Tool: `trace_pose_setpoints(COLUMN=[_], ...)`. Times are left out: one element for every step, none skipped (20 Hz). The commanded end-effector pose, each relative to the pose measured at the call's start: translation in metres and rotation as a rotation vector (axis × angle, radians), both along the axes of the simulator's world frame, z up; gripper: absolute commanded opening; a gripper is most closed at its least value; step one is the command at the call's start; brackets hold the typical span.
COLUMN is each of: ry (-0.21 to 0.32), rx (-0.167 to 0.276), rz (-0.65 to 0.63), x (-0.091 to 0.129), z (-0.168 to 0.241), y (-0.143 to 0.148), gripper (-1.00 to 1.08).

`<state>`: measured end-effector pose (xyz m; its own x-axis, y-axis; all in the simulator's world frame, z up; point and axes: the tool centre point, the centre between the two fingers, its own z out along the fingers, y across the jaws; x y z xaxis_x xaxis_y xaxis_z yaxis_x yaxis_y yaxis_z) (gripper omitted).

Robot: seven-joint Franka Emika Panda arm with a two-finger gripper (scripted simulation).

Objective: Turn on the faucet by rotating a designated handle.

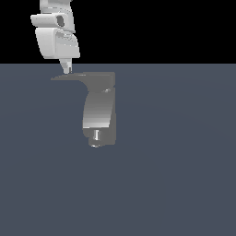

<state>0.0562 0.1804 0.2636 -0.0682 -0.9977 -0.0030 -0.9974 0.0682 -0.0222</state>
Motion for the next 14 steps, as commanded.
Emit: trace_pose_setpoints(ry=[0.001, 0.002, 0.002, 0.003, 0.003, 0.004, 0.005, 0.005, 0.006, 0.007, 0.007, 0.008, 0.009, 0.009], rx=[0.000, 0.000, 0.000, 0.000, 0.000, -0.001, -0.001, -0.001, -0.001, -0.001, -0.001, -0.001, -0.001, -0.001], rz=[0.000, -0.001, -0.001, -0.001, -0.001, -0.002, -0.002, -0.002, -0.002, -0.003, -0.003, -0.003, -0.003, -0.004], x=[-0.007, -0.010, -0.012, -0.015, -0.018, -0.021, -0.024, -0.027, -0.030, -0.033, -0.036, -0.039, -0.042, -0.045], z=[-0.001, -0.001, -0.001, -0.002, -0.002, -0.003, -0.003, -0.004, -0.004, -0.005, -0.005, -0.006, -0.006, -0.007], y=[0.000, 0.001, 0.001, 0.001, 0.001, 0.001, 0.001, 0.001, 0.002, 0.002, 0.002, 0.002, 0.002, 0.002], gripper=[-1.00, -1.00, -1.00, -1.00, -1.00, -1.00, -1.00, -1.00, -1.00, -1.00, -1.00, -1.00, -1.00, -1.00])
